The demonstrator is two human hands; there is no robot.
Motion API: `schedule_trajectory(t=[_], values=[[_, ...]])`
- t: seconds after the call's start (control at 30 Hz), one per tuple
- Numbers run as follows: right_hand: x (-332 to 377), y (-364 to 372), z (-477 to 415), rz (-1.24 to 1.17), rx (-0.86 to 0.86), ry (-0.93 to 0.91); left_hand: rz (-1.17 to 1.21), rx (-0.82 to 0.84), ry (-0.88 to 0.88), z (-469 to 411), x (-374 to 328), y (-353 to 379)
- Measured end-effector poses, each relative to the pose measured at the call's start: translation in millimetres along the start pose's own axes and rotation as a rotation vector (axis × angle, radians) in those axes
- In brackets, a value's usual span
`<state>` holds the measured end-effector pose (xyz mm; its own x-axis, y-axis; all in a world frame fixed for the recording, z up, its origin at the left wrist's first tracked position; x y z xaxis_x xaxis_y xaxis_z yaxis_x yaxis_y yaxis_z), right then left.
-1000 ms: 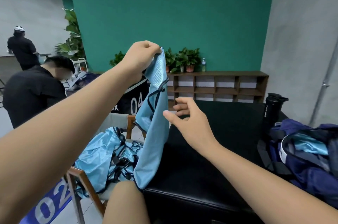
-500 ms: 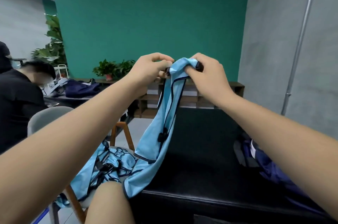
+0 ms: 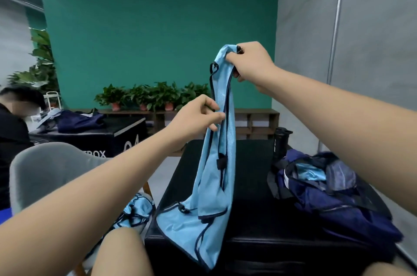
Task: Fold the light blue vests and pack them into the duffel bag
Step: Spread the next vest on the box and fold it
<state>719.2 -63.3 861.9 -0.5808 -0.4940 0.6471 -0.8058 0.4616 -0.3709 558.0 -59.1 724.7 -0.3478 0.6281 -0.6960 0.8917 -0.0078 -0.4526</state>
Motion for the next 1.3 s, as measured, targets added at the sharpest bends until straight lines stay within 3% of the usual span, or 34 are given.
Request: schedule_trajectory(t=[0.13,0.27,0.33,0.47,0.53,0.7,0.8,1.03,1.3], values=[[0.2,-10.5,-4.3,-0.019,0.033,0.001,-0.089,-0.087,0.026,-6.1,1.3,-12.1],[-3.9,-19.4,-5.8,-0.165,0.063,0.072,-0.154,0.1,0.02,3.2,6.2,15.5],[-5.5,-23.9,-4.9,-0.168,0.053,0.09,-0.189,0.112,0.036,10.8,7.2,30.1],[-9.5,-30.0,-3.8,-0.128,0.025,0.092,-0.241,-0.129,0.136,23.6,-2.7,31.3],[-11.3,-31.9,-3.6,-0.119,0.013,0.095,-0.276,-0.17,0.173,31.4,-6.2,39.1],[-14.5,-36.0,-4.5,-0.106,0.006,0.102,-0.307,0.11,-0.009,44.4,43.6,91.2],[-23.0,-40.2,-6.7,-0.11,0.011,0.117,-0.209,0.212,-0.112,52.6,82.8,96.8],[-55.0,-61.4,-15.6,-0.074,-0.015,0.149,-0.1,0.298,-0.283,72.3,144.6,45.3],[-80.1,-64.7,-12.5,-0.063,0.0,0.194,-0.21,0.118,-0.286,58.6,146.3,-51.3]])
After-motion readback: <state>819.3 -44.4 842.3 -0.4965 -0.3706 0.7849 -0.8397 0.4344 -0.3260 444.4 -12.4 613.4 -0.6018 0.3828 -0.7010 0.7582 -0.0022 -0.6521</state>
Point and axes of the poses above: each hand's wrist, its own z-axis away from the middle knuckle, its own y-axis out of the palm, x = y × z, the point moved 10 cm from there along -z, towards the middle knuckle, and after that the axes turned 4 degrees about y, right-handed, at the moved point
